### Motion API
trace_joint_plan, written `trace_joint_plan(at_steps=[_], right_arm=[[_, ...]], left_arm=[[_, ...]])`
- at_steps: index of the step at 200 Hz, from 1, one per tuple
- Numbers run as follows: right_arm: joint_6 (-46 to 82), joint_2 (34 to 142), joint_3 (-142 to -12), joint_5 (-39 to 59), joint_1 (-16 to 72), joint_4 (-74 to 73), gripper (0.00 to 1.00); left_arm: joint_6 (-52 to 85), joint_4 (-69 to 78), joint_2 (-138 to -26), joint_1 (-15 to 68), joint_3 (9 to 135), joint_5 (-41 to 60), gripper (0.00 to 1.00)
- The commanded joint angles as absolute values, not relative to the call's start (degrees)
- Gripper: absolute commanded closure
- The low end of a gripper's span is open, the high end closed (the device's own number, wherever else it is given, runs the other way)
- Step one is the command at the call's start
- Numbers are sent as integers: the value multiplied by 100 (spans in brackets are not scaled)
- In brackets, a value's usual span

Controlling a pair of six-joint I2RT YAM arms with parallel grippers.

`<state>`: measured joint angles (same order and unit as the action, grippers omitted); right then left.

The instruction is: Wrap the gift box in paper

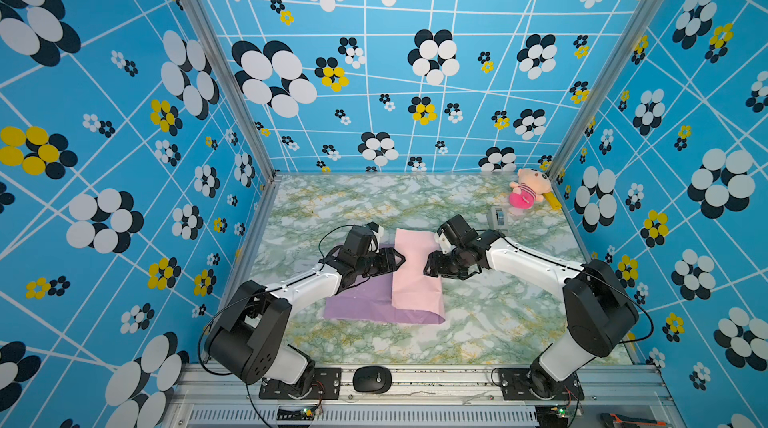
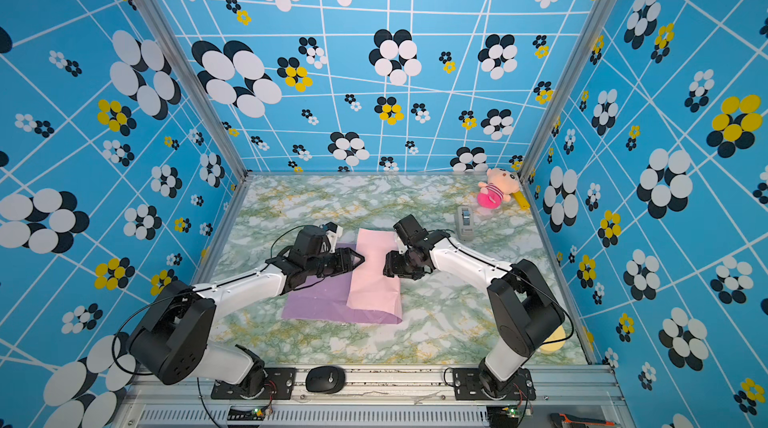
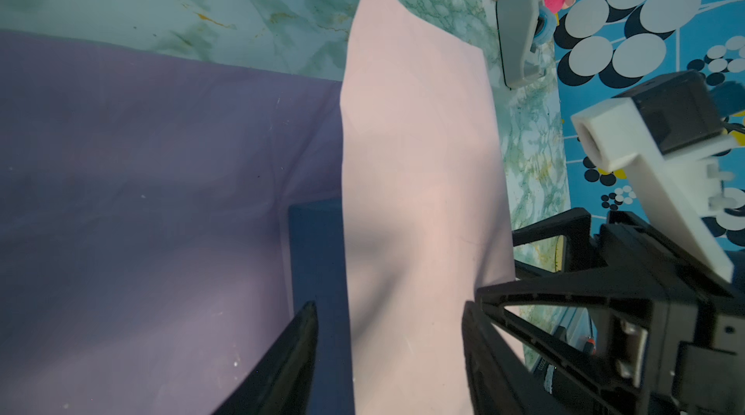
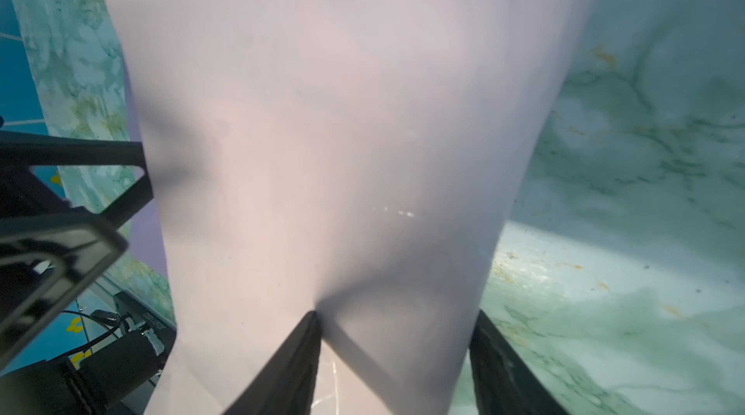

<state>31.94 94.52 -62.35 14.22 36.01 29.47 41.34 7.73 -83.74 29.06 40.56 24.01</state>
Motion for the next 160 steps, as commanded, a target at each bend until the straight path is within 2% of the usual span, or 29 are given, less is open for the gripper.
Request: trace_joint_plan(at_steps=[1,24,52,55,63,82,101,116,146,160], right_arm=[[3041,9562,-6295,1054,3684,3367,38],[3023,9555,-6329,1085,3726,3299,37],[3006,9519,-6337,1131,3752,3213,35],[3006,9520,-6337,1146,3753,3201,34],[3010,9514,-6357,1187,3753,3170,33],[3087,9448,-6339,1280,3736,3069,24],[3192,9370,-6318,1518,3640,3007,15],[3251,9376,-6351,1526,3637,2988,1],[3231,9600,-6335,1360,3639,3111,6],[3153,9691,-6287,1179,3639,3207,18]], left_arm=[[4124,746,-8359,2994,3953,2499,41],[4177,816,-8513,3065,3879,2490,44],[4141,828,-8624,3116,3835,2393,56],[4140,826,-8637,3118,3836,2391,60],[4127,843,-8672,3120,3832,2399,64],[4131,756,-8719,3120,3815,2291,74],[4122,731,-8688,3120,3749,2190,77],[4118,729,-8666,3120,3713,2180,78],[4140,723,-8619,3120,3690,2191,75],[4123,634,-8526,3095,3709,2139,72]])
